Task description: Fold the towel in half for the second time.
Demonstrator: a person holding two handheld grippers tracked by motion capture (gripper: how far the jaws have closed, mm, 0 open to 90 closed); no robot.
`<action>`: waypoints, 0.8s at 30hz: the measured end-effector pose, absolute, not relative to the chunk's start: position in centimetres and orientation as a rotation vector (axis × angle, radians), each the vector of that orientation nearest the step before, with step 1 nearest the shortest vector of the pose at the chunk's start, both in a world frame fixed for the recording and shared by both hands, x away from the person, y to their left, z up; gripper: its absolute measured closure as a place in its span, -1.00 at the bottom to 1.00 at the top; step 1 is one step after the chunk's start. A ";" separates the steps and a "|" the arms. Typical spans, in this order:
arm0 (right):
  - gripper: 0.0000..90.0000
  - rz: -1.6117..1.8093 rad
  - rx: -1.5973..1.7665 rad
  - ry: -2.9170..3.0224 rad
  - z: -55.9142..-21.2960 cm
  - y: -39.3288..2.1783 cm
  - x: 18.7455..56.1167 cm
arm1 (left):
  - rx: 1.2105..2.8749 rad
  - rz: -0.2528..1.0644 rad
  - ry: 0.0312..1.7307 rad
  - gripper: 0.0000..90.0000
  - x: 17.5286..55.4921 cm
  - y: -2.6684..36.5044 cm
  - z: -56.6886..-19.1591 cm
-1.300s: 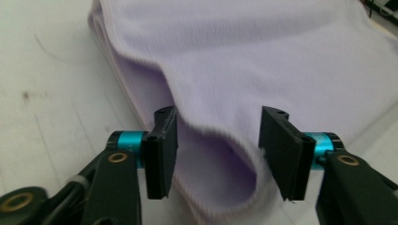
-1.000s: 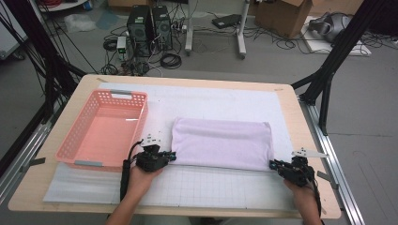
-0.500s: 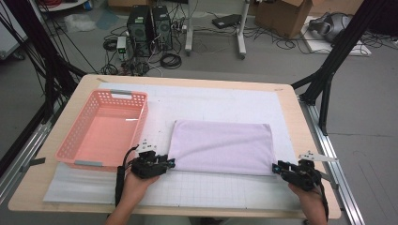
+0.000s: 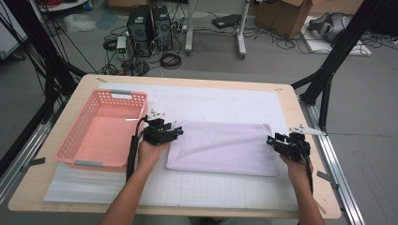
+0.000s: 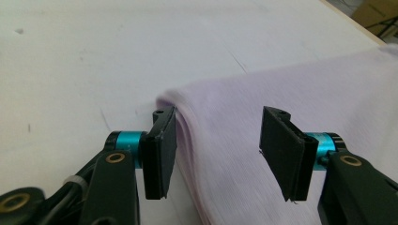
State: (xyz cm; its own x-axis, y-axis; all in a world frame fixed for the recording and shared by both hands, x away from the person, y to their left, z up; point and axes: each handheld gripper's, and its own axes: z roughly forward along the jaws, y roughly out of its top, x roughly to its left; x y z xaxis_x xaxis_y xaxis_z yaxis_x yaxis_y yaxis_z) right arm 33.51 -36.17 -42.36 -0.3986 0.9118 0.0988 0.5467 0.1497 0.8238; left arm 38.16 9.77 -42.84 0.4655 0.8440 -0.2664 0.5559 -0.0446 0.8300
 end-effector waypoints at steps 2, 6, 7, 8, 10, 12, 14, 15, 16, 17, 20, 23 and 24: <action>0.25 1.132 1.416 2.010 -42.4 -35.9 34.7 | 1.734 0.348 1.244 0.06 39.4 9.7 -43.1; 0.34 1.096 1.458 1.997 -43.2 -35.8 36.5 | 1.722 0.362 1.268 0.44 40.5 9.2 -44.1; 0.41 1.081 1.470 2.006 -43.6 -35.8 36.8 | 1.729 0.362 1.269 0.57 40.6 9.1 -44.3; 0.55 1.065 1.502 2.015 -44.0 -35.9 37.1 | 1.742 0.374 1.257 0.74 40.7 9.0 -44.5; 0.83 1.101 1.526 2.028 -44.5 -36.2 37.5 | 1.740 0.398 1.253 0.85 40.8 8.9 -44.6; 0.88 1.110 1.513 2.000 -44.5 -36.2 37.6 | 1.705 0.425 1.275 0.87 40.9 9.2 -44.6; 0.88 1.111 1.506 1.960 -44.4 -36.1 37.7 | 1.700 0.457 1.277 0.88 40.9 9.1 -44.6; 0.88 1.117 1.505 1.938 -44.5 -36.1 37.7 | 1.699 0.469 1.278 0.88 40.9 9.0 -44.7; 0.87 1.110 1.498 1.929 -44.5 -36.0 37.7 | 1.699 0.479 1.281 0.88 40.9 8.9 -44.7; 0.83 1.101 1.500 1.912 -44.5 -35.9 37.7 | 1.692 0.476 1.290 0.88 40.9 8.9 -44.7; 0.57 1.075 1.527 1.873 -44.4 -35.8 37.6 | 1.668 0.477 1.326 0.77 40.9 9.0 -44.6; 0.43 1.103 1.534 1.878 -43.9 -36.4 37.1 | 1.677 0.481 1.295 0.45 40.6 9.3 -44.1; 0.37 1.109 1.523 1.881 -43.6 -36.5 36.9 | 1.675 0.466 1.278 0.36 40.5 9.4 -44.0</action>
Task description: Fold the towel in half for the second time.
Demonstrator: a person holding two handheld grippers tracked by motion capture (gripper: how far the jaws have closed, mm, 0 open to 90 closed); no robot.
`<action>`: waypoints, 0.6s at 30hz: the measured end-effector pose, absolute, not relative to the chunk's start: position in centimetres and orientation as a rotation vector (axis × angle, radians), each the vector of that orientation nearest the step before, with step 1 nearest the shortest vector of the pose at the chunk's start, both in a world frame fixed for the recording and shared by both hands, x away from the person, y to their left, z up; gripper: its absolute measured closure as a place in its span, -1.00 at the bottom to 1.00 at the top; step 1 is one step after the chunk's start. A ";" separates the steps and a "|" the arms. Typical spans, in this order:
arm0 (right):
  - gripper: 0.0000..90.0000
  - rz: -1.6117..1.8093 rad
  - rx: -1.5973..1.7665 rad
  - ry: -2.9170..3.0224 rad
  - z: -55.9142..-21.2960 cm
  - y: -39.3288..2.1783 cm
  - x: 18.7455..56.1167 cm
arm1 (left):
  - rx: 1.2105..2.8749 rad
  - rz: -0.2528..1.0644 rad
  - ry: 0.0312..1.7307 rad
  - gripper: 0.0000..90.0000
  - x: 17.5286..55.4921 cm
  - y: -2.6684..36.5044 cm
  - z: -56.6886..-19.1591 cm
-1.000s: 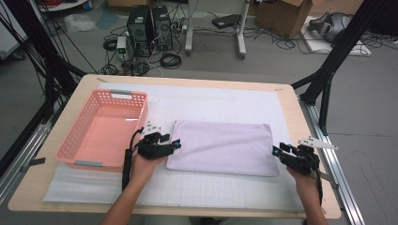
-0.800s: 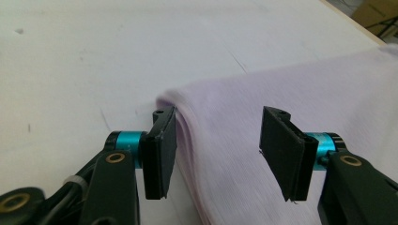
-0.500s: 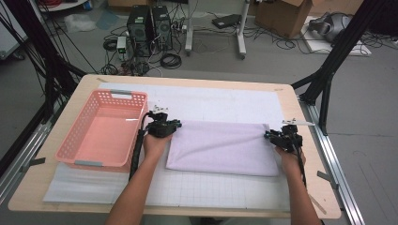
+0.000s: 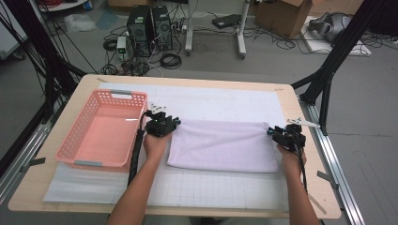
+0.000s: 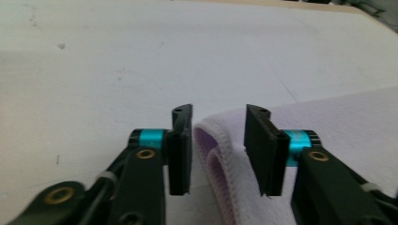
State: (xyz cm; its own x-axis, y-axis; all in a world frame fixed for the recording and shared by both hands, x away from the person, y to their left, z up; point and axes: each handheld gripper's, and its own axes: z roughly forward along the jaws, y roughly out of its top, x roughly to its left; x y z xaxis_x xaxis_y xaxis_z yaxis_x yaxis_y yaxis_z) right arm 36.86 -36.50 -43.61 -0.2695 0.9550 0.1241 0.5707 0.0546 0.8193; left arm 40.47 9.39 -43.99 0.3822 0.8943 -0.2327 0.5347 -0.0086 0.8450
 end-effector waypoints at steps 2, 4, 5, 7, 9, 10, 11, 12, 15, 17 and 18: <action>0.35 1.119 1.490 1.875 -43.0 -36.7 36.3 | 1.682 0.440 1.252 0.16 40.1 9.5 -43.6; 0.32 1.133 1.464 1.890 -42.6 -36.8 35.8 | 1.680 0.426 1.208 0.07 39.6 9.5 -43.2; 0.32 1.137 1.448 1.907 -42.4 -36.8 35.5 | 1.682 0.424 1.189 0.03 39.4 9.4 -43.0; 0.25 1.150 1.429 1.941 -42.2 -36.8 34.9 | 1.688 0.412 1.147 -0.05 38.8 9.5 -42.8; 0.17 1.142 1.400 1.955 -42.1 -36.7 34.1 | 1.689 0.396 1.110 -0.11 38.3 9.6 -42.6; 0.12 1.149 1.399 1.964 -42.1 -36.7 33.8 | 1.691 0.388 1.098 -0.15 38.0 9.7 -42.6; 0.09 1.152 1.393 1.970 -42.1 -36.7 33.4 | 1.694 0.386 1.083 -0.18 37.8 9.8 -42.6; 0.05 1.154 1.380 1.975 -42.0 -36.7 33.1 | 1.699 0.381 1.073 -0.21 37.6 9.9 -42.6; -0.06 1.189 1.356 1.990 -42.0 -36.8 32.0 | 1.700 0.365 1.057 -0.32 37.1 10.3 -42.7; -0.14 1.201 1.338 2.011 -42.0 -36.8 31.3 | 1.699 0.363 1.048 -0.38 36.6 10.5 -42.8; -0.18 1.199 1.325 2.024 -42.0 -36.8 31.1 | 1.701 0.369 1.040 -0.41 36.2 10.5 -42.8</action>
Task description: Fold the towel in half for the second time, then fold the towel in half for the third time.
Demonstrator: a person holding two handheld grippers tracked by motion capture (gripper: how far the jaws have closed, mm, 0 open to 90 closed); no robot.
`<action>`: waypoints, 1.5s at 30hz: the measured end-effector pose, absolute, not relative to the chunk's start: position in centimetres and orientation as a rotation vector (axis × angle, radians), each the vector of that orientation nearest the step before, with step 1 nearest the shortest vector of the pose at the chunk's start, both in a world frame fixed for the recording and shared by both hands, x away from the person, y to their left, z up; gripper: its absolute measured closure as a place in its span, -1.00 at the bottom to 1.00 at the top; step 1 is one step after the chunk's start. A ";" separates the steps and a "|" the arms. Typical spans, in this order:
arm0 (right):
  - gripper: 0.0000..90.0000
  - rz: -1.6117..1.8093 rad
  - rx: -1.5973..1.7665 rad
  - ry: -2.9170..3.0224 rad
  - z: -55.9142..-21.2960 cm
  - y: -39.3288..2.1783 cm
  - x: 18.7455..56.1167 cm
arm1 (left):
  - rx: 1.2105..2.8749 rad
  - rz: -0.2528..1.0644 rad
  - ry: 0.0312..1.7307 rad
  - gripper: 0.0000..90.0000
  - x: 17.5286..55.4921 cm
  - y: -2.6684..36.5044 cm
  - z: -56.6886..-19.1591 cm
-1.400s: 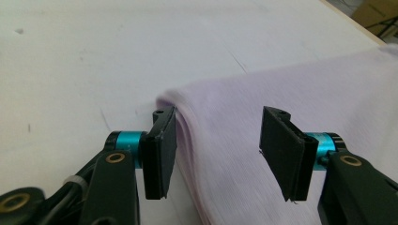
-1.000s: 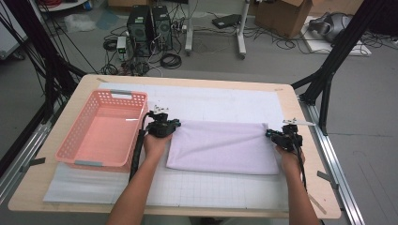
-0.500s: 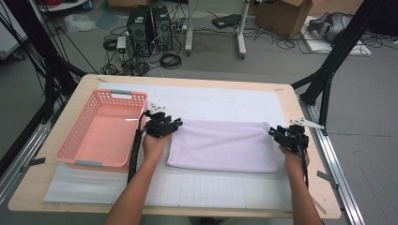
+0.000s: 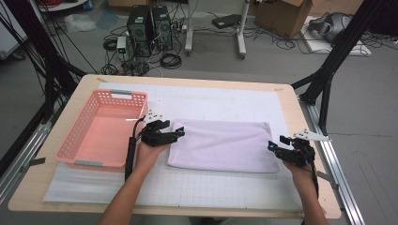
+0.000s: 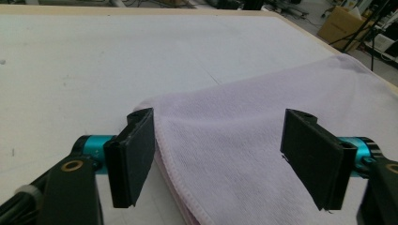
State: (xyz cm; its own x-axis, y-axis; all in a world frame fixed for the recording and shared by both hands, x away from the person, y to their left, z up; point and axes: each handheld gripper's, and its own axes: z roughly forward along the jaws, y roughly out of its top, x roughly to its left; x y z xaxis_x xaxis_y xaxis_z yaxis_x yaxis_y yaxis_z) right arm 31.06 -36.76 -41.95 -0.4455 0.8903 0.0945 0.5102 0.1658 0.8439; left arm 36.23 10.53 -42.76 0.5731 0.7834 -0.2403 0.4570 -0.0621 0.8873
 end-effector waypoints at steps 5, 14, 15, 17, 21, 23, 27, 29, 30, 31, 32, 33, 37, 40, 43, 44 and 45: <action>-0.39 1.217 1.275 2.023 -41.7 -36.6 29.6 | 1.691 0.391 0.977 -0.55 34.4 10.9 -42.4; -0.53 1.269 1.200 2.025 -41.5 -36.6 27.8 | 1.700 0.406 0.910 -0.55 32.1 11.1 -42.0; -0.53 1.274 1.199 2.022 -41.5 -36.6 27.7 | 1.702 0.404 0.907 -0.54 32.0 11.1 -42.0; -0.53 1.279 1.195 2.017 -41.4 -36.6 27.5 | 1.696 0.396 0.913 -0.54 31.9 11.0 -42.0; -0.53 1.274 1.186 2.012 -41.2 -36.5 27.2 | 1.704 0.383 0.899 -0.54 31.3 10.8 -42.1; -0.54 1.269 1.181 2.017 -41.2 -36.5 27.1 | 1.714 0.374 0.893 -0.54 31.0 10.8 -42.3; -0.54 1.277 1.178 2.016 -41.2 -36.4 27.2 | 1.712 0.368 0.918 -0.54 30.8 10.8 -42.5; -0.54 1.284 1.179 2.022 -41.2 -36.3 27.2 | 1.717 0.361 0.913 -0.54 30.8 11.0 -42.7; -0.55 1.284 1.176 2.025 -41.3 -36.2 27.2 | 1.712 0.359 0.922 -0.54 30.8 11.0 -42.7; -0.55 1.282 1.172 2.033 -41.4 -36.1 27.3 | 1.714 0.358 0.922 -0.54 30.8 11.0 -42.8; -0.54 1.278 1.173 2.043 -41.5 -36.0 27.4 | 1.716 0.359 0.922 -0.53 30.8 11.0 -42.8; -0.55 1.274 1.165 2.048 -41.6 -36.0 27.5 | 1.717 0.360 0.922 -0.53 30.8 11.0 -42.8; -0.54 1.283 1.172 2.048 -41.6 -35.9 27.5 | 1.716 0.356 0.925 -0.50 30.7 11.0 -42.9; -0.54 1.298 1.186 2.038 -41.5 -36.0 27.5 | 1.719 0.357 0.928 -0.49 30.6 11.1 -42.9; -0.54 1.296 1.182 2.040 -41.6 -36.0 27.6 | 1.713 0.351 0.934 -0.49 30.5 11.2 -42.9; -0.55 1.296 1.179 2.038 -41.5 -35.9 27.6 | 1.712 0.346 0.937 -0.49 30.5 11.2 -42.9; -0.54 1.297 1.184 2.037 -41.5 -35.9 27.6 | 1.716 0.335 0.935 -0.48 30.4 11.3 -43.0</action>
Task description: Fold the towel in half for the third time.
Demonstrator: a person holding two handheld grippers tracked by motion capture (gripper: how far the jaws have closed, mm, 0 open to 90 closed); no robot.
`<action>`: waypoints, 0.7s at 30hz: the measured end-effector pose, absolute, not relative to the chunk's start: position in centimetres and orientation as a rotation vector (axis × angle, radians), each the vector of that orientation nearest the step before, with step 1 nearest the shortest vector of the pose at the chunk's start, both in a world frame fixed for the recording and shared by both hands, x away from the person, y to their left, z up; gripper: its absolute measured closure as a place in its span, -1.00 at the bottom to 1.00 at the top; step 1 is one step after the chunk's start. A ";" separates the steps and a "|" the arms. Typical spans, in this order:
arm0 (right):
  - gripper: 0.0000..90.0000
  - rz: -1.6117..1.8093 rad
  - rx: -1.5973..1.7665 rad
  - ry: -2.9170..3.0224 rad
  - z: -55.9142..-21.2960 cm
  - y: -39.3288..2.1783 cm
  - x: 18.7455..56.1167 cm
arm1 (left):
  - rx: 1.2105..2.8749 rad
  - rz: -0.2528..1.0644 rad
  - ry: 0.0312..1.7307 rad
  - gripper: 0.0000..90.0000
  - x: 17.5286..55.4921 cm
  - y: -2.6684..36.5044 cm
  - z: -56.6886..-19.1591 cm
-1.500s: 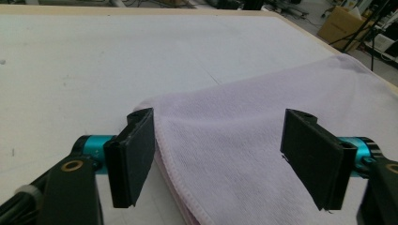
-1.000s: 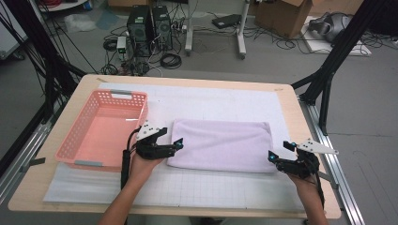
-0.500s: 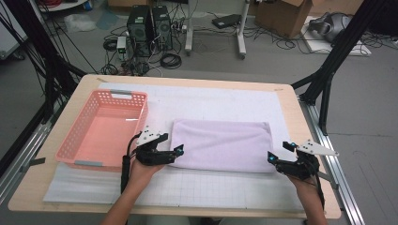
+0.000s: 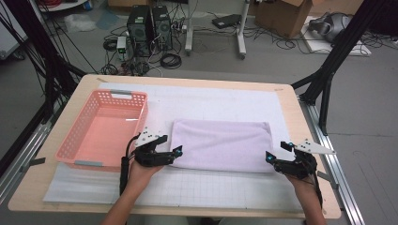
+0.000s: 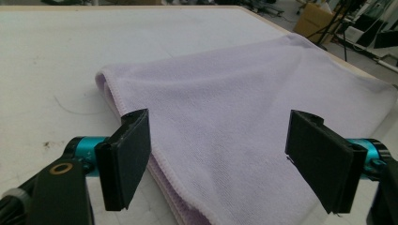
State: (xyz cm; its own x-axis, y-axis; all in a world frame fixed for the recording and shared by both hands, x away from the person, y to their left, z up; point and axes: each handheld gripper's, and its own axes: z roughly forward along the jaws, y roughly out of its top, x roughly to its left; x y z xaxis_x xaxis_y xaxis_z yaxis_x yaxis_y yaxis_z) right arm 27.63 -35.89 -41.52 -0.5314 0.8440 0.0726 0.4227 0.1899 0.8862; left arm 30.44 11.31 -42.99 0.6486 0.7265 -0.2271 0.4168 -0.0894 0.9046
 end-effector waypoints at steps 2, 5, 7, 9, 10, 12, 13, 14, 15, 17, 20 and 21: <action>-0.54 1.300 1.185 2.038 -41.5 -35.8 27.7 | 1.722 0.326 0.937 -0.44 30.4 11.4 -43.1; -0.54 1.299 1.184 2.038 -41.6 -35.8 27.7 | 1.732 0.316 0.945 -0.44 30.4 11.4 -43.2; -0.55 1.302 1.192 2.035 -41.6 -35.8 27.6 | 1.741 0.306 0.951 -0.44 30.3 11.2 -43.4; -0.55 1.301 1.192 2.034 -41.7 -35.9 27.6 | 1.761 0.302 0.956 -0.43 30.1 11.1 -43.6; -0.55 1.301 1.199 2.036 -41.6 -36.0 27.6 | 1.772 0.298 0.960 -0.42 30.0 11.0 -43.8; -0.55 1.303 1.190 2.037 -41.6 -35.9 27.6 | 1.783 0.287 0.969 -0.41 30.0 11.0 -43.9; -0.55 1.307 1.189 2.036 -41.6 -35.9 27.6 | 1.793 0.256 0.979 -0.39 30.0 11.0 -44.3; -0.55 1.305 1.190 2.040 -41.6 -35.8 27.6 | 1.801 0.246 0.984 -0.37 29.9 10.9 -44.5; -0.55 1.305 1.188 2.042 -41.7 -35.8 27.7 | 1.811 0.242 0.985 -0.37 29.9 10.9 -44.7; -0.55 1.302 1.183 2.056 -41.7 -35.6 27.7 | 1.817 0.241 0.992 -0.37 29.9 10.8 -44.8; -0.55 1.300 1.181 2.059 -41.8 -35.5 27.7 | 1.822 0.247 1.002 -0.37 29.8 10.8 -44.9; -0.55 1.300 1.181 2.059 -41.7 -35.5 27.7 | 1.822 0.247 1.005 -0.37 29.8 10.8 -44.9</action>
